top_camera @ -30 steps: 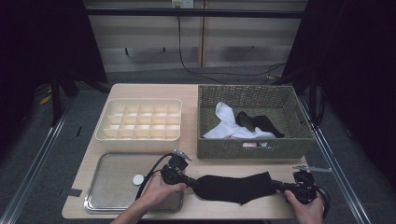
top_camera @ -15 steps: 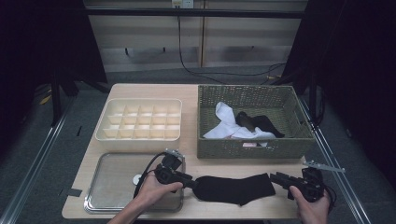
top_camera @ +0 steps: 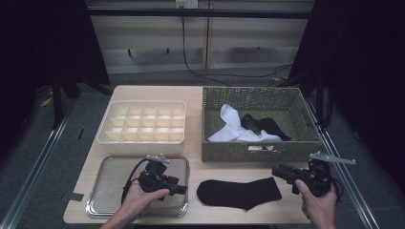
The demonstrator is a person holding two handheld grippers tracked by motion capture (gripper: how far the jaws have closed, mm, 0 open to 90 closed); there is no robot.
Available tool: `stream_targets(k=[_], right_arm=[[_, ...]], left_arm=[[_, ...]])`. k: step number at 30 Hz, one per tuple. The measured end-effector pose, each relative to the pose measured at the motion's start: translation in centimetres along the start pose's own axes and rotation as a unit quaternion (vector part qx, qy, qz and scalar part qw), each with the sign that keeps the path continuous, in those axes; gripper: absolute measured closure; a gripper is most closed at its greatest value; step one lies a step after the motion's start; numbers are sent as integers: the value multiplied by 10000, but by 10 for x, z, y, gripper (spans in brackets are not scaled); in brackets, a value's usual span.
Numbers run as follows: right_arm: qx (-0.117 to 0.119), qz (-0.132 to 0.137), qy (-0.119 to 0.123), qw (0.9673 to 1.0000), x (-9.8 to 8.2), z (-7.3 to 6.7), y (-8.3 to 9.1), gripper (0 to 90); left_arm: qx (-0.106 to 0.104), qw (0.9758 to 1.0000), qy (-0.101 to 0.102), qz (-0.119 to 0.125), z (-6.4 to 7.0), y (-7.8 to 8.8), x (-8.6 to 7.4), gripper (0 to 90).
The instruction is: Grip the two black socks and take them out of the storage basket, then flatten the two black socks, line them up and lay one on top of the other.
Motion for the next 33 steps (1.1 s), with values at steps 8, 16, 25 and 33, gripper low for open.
stream_targets(k=[8, 16, 25, 33], right_arm=[[219, -17, 84, 9997, 25, -15, 0, 513], [361, 64, 116, 9993, 55, -18, -10, 481], [334, -120, 304, 9989, 83, -12, -37, 499], [384, -212, 211, 9988, 104, -4, -57, 473]], left_arm=[[148, 9998, 2, 98, -12, 22, -14, 364], [154, 9989, 171, 402, -24, 32, -12, 343], [122, 9989, 117, 428, -22, 33, -14, 333], [88, 9995, 20, 288, -23, 27, -17, 340]])
Point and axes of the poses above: each handheld gripper's, and its own axes: y roughly backward along the jaws, x roughly out of its top, z roughly to its right, the point moved 6 cm from there along -y, roughly forward along the jaws, and after that the axes turned 7 degrees about z, right-handed, at the moved point
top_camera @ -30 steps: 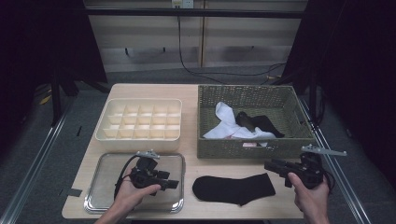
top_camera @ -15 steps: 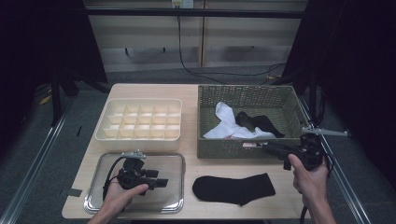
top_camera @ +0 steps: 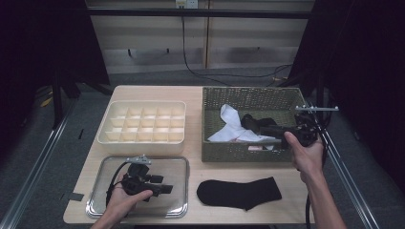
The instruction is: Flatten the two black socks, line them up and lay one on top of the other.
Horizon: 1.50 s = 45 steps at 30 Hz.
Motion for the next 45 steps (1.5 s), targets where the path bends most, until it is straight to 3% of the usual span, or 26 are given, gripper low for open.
stream_targets(k=[6, 10, 11, 22, 25, 26, 30, 36, 38, 40, 45], right_arm=[[-58, 76, -41, 9999, 13, 6, -9, 471], [-187, -85, -15, 9998, 23, 14, -21, 472], [-200, -118, -76, 9997, 27, 18, -26, 472], [-343, -424, -151, 9984, 43, 37, -59, 459], [-417, -521, -156, 9976, 49, 43, -69, 502], [-307, -554, -184, 9978, 51, 44, -72, 522], [-477, -648, -171, 9966, 60, 53, -86, 547], [-608, -773, -217, 9949, 55, 66, -104, 502], [-795, -896, -228, 9925, 49, 72, -116, 501], [-787, -922, -279, 9922, 47, 74, -120, 495], [-976, -1210, -385, 9871, 36, 84, -137, 464]], left_arm=[[103, 9999, -6, 6, -2, 0, -1, 329], [130, 9998, 104, 92, -3, 2, -1, 311], [85, 9996, 229, 139, -2, 1, -2, 311], [-9, 9998, 112, 159, 6, 0, -1, 314], [-8, 9998, 145, 137, 5, 1, -2, 319], [3, 9998, 144, 152, 6, 1, -2, 319], [-78, 9998, 87, 164, 10, 2, -3, 313], [-137, 9997, 63, 202, 10, 6, -3, 310], [-107, 9997, 71, 202, 9, 6, -3, 310], [-117, 9997, 72, 208, 10, 6, -3, 310], [-118, 9998, 24, 169, 10, 7, -5, 309]])
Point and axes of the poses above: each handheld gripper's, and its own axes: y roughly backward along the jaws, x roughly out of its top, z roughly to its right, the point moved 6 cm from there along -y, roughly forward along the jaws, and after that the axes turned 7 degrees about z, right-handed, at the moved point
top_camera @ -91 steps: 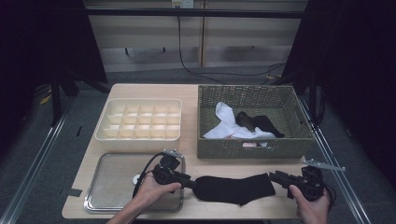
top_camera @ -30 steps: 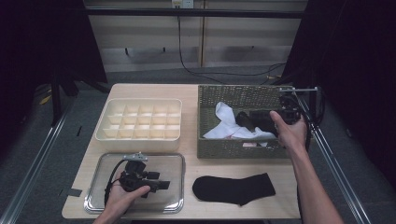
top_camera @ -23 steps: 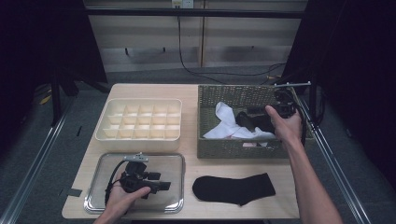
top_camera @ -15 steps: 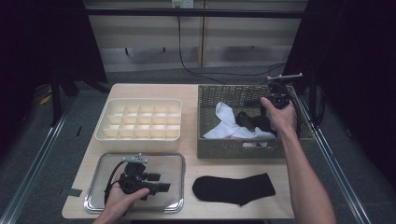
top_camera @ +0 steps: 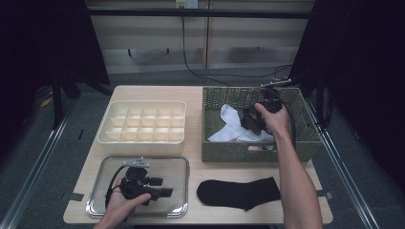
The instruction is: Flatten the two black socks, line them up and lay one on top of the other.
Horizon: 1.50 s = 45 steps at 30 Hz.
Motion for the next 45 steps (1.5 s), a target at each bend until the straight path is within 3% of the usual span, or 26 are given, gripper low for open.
stream_targets(k=[2, 11, 14, 15, 16, 17, 18, 23, 28, 31, 39, 45], right_arm=[[-2, -152, -55, 9999, -3, 2, -5, 460], [-253, -374, -130, 9989, -8, 10, -14, 493], [-262, -462, -145, 9985, -10, 11, -15, 667], [-262, -462, -145, 9985, -10, 11, -15, 667], [-98, -441, -239, 9987, -9, 9, -14, 797], [-98, -441, -239, 9987, -9, 9, -14, 797], [-83, -391, -291, 9988, -8, 9, -12, 863], [-48, -295, -326, 9990, -7, 10, -8, 883], [198, -26, -360, 9992, -1, 5, 0, 887], [448, 260, -425, 9978, 5, -1, 15, 888], [647, 593, -412, 9953, 13, -8, 40, 888], [703, 811, -262, 9939, 25, -17, 58, 888]], left_arm=[[-6, 10000, 12, 2, -1, 1, 0, 309], [30, 10000, 15, -4, -2, 1, 0, 308], [30, 10000, 5, -12, -2, 0, 0, 309], [42, 10000, -18, -25, -3, 0, 0, 309], [43, 10000, -5, -9, -2, 1, 0, 309], [43, 10000, 0, -2, -2, 1, 0, 309], [53, 10000, 1, 0, -3, 1, 0, 309], [60, 10000, -8, -11, -3, 1, 0, 309], [61, 10000, -17, -19, -3, 1, 0, 308], [80, 10000, 6, -30, -4, -1, 0, 309], [60, 10000, -34, -61, -2, -4, -1, 311], [29, 9999, -35, -100, -2, -7, -1, 312]])
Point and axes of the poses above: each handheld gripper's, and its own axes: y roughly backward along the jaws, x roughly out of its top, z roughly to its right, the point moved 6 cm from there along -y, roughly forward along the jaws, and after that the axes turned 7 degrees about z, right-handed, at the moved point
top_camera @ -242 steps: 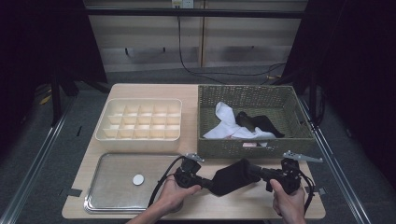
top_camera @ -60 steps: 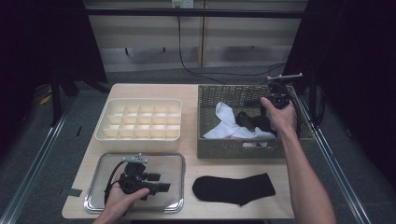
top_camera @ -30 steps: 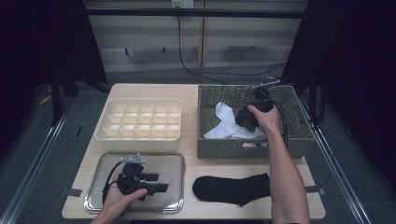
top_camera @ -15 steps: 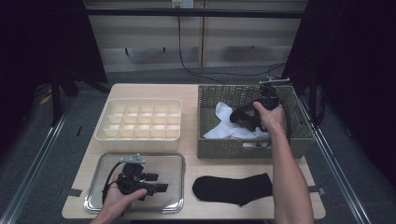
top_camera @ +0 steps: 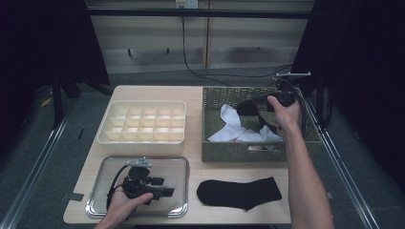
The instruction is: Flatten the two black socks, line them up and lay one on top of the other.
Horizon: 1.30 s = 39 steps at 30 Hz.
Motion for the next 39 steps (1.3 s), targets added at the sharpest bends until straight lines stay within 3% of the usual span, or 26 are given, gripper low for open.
stream_targets(k=[10, 15, 21, 39], right_arm=[[298, 317, 186, 9989, 20, -28, 17, 888], [538, 461, 99, 9974, 26, -37, 24, 888], [548, 523, 127, 9970, 31, -41, 30, 888], [590, 711, 470, 9946, 50, -72, 57, 888]], left_arm=[[33, 10000, 17, 44, 0, 2, 0, 312], [33, 10000, 20, 29, -1, 1, 0, 312], [49, 10000, 29, 12, -2, 0, 1, 312], [65, 10000, 24, 15, -2, 1, 1, 312]])
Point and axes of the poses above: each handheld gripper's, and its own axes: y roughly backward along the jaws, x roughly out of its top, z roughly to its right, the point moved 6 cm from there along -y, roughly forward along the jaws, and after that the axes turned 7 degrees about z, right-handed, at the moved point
